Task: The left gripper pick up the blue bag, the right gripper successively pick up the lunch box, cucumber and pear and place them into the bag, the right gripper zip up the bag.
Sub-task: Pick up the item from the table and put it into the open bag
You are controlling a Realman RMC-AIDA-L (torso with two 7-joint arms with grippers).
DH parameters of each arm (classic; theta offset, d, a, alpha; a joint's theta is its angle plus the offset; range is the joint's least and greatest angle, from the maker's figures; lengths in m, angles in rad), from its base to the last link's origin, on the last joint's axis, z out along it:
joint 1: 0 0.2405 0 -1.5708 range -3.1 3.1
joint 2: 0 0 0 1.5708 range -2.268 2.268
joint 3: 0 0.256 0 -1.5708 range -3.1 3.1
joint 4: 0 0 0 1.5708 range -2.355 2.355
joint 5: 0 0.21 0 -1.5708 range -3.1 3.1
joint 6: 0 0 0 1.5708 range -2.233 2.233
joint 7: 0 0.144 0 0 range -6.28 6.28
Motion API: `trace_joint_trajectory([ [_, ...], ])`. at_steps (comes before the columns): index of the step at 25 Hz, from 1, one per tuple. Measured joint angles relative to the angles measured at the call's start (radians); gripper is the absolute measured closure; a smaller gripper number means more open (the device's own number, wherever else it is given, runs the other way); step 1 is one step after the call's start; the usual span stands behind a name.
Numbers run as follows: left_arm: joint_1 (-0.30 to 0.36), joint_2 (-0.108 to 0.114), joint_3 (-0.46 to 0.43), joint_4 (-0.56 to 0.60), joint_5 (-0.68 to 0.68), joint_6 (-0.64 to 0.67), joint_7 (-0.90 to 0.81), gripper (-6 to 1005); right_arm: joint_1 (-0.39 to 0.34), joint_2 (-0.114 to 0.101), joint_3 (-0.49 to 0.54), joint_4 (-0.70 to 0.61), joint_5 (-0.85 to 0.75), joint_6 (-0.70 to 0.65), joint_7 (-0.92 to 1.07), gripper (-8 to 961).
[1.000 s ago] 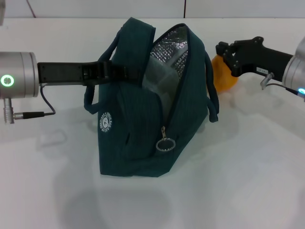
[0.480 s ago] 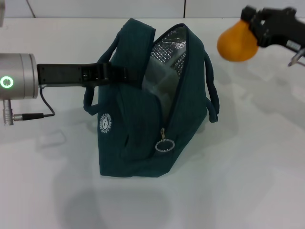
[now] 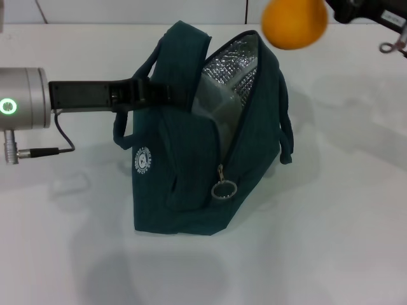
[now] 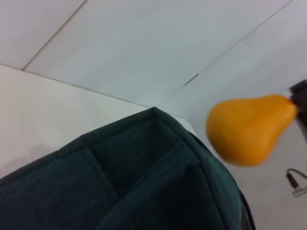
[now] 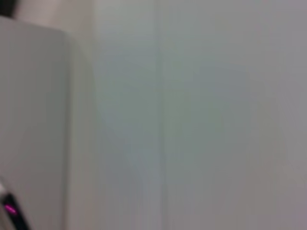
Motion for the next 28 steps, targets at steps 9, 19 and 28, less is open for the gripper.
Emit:
trace_joint_trajectory([
  [9,-0.003,0.001,0.000,0.003,-0.006,0.000,0.000,961,0.073,0.009,-0.073,0.010,0.002,-0.092,0.069,932],
  [19,-0.012,0.001,0.000,0.000,-0.010,-0.005,0.000,961,0.110,0.010,-0.166,0.144,0.014,-0.078,0.065,931],
  [28,-0.012,0.001,-0.007,-0.002,-0.010,-0.009,0.000,961,0.103,0.009,-0.193,0.195,0.008,-0.088,0.057,931],
])
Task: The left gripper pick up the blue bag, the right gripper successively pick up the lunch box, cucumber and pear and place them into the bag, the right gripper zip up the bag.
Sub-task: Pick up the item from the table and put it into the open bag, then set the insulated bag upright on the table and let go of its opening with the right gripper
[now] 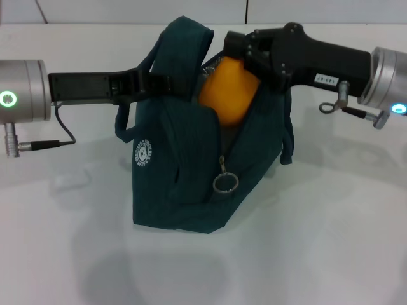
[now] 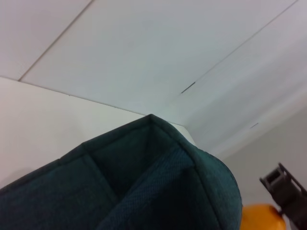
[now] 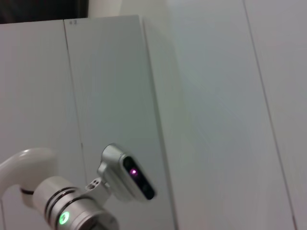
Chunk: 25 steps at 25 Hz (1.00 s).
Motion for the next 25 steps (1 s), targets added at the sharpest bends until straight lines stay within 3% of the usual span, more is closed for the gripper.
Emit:
trace_joint_trajectory([
  [8,0.003,-0.001,-0.008,-0.008,0.000,0.000,0.012,961,-0.031,-0.007,-0.001,-0.005,0.007,-0.037,0.004,871],
  [13,0.006,0.000,-0.017,-0.024,0.000,0.000,0.024,961,-0.051,-0.017,0.066,-0.015,0.008,-0.041,0.025,788],
  [18,0.001,0.000,-0.019,-0.049,0.000,0.000,0.037,961,-0.086,-0.048,0.158,-0.013,0.000,-0.010,0.080,705],
  [21,0.001,0.000,-0.019,-0.052,0.000,0.000,0.039,961,-0.099,-0.075,0.159,-0.010,-0.018,0.028,0.125,560],
  [25,0.001,0.000,-0.019,-0.052,0.000,0.000,0.040,961,-0.102,-0.091,0.162,-0.009,-0.105,0.036,0.217,393],
])
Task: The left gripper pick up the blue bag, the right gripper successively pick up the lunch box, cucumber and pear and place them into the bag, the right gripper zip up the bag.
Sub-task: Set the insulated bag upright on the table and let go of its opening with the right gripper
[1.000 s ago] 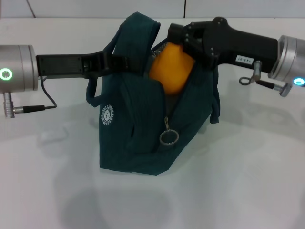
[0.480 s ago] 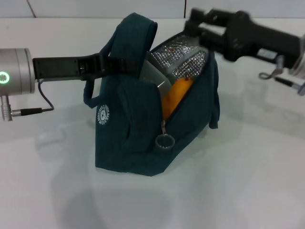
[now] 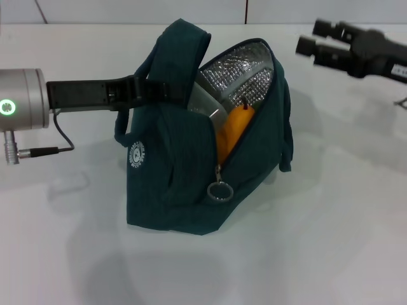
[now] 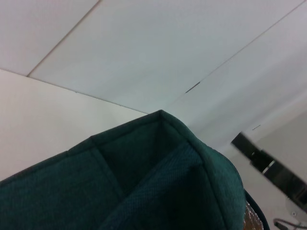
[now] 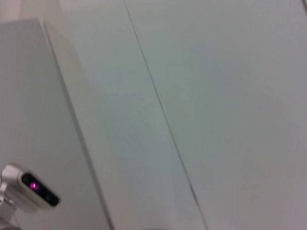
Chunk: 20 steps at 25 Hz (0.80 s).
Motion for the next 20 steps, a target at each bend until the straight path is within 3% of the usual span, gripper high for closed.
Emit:
trace_joint_trajectory([
  [4,-0.001,0.000,0.000,0.000,0.000,0.000,0.000,961,0.013,-0.015,0.000,-0.022,-0.080,-0.015,0.195,250],
  [6,-0.001,-0.001,0.000,0.000,0.000,0.000,0.000,961,0.023,-0.024,0.004,-0.028,-0.098,-0.029,0.288,67],
  [15,-0.001,-0.001,0.001,0.000,0.000,0.000,0.000,961,0.037,-0.030,0.064,-0.030,-0.103,-0.079,0.556,74],
  [20,-0.001,-0.001,0.001,-0.009,0.000,0.000,0.007,960,0.046,-0.035,0.060,-0.056,-0.182,-0.060,0.571,79],
])
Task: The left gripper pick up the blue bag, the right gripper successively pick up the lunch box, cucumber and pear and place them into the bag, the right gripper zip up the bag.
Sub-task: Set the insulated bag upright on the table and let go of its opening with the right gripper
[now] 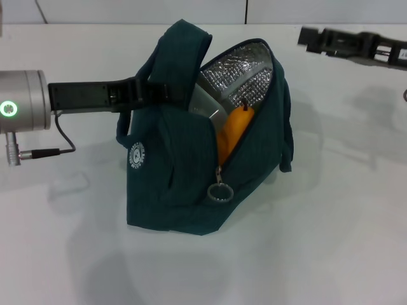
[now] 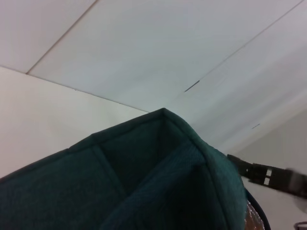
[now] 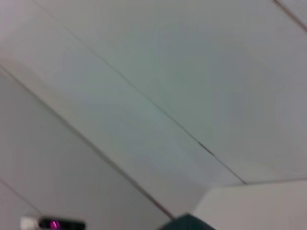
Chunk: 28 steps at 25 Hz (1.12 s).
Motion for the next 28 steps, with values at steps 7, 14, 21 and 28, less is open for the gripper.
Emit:
trace_joint_trajectory([
  [7,-0.003,0.001,-0.001,-0.011,0.000,0.000,0.010,960,0.016,-0.028,0.007,-0.214,-0.249,0.017,-0.139,80],
  [14,-0.008,0.002,-0.001,-0.013,0.000,0.000,0.010,960,0.069,-0.045,0.053,-0.211,-0.269,0.020,0.072,81],
  [21,-0.022,0.002,-0.001,-0.019,0.001,0.000,0.011,960,0.135,-0.048,0.059,-0.096,-0.264,-0.010,0.259,81],
  [28,-0.043,0.003,-0.001,-0.036,0.007,0.000,0.012,960,0.210,-0.053,0.055,0.008,-0.298,-0.033,0.338,84],
])
